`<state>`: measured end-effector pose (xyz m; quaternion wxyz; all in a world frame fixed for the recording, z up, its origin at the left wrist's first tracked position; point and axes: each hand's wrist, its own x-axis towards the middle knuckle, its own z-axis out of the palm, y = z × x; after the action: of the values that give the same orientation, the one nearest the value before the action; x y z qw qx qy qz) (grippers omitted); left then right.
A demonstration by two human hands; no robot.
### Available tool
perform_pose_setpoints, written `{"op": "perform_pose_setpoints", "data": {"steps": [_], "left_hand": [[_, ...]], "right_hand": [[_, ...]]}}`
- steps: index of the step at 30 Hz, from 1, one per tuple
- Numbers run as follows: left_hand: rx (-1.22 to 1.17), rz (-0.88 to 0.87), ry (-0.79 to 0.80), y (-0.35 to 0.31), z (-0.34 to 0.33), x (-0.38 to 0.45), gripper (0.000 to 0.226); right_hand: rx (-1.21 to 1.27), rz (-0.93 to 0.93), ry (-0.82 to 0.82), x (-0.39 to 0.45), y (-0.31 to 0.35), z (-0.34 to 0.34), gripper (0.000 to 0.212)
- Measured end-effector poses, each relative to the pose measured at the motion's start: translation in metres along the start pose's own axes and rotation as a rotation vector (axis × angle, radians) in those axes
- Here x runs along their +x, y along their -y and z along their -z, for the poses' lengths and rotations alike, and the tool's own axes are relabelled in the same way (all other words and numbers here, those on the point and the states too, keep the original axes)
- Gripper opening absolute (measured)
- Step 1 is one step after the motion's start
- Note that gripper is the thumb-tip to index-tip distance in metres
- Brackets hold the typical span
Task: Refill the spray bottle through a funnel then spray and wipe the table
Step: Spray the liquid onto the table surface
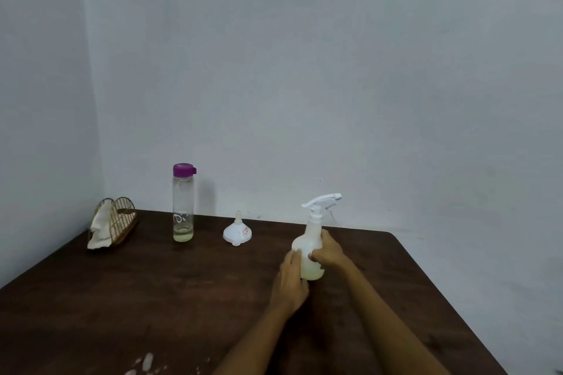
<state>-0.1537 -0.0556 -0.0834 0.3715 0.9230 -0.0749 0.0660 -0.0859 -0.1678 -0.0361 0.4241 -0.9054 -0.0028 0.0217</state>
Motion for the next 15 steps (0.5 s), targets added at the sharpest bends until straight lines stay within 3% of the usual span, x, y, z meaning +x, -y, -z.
{"op": "perform_pose_setpoints", "data": {"steps": [4,8,12,15], "left_hand": [[-0.022,0.036,0.037,-0.006,0.007,0.054,0.06],[-0.079,0.092,-0.011,-0.001,0.012,0.092,0.058],[0.005,0.116,-0.024,0.014,0.013,0.126,0.043],[-0.017,0.14,0.055,0.019,0.014,0.148,0.052]], "right_hand": [[-0.056,0.085,0.053,0.043,-0.008,0.009,0.066],[-0.277,0.22,-0.113,0.073,-0.006,-0.001,0.075],[-0.089,0.24,-0.029,0.087,-0.022,-0.006,0.076],[-0.024,0.238,-0.019,0.096,-0.033,-0.003,0.071]]}}
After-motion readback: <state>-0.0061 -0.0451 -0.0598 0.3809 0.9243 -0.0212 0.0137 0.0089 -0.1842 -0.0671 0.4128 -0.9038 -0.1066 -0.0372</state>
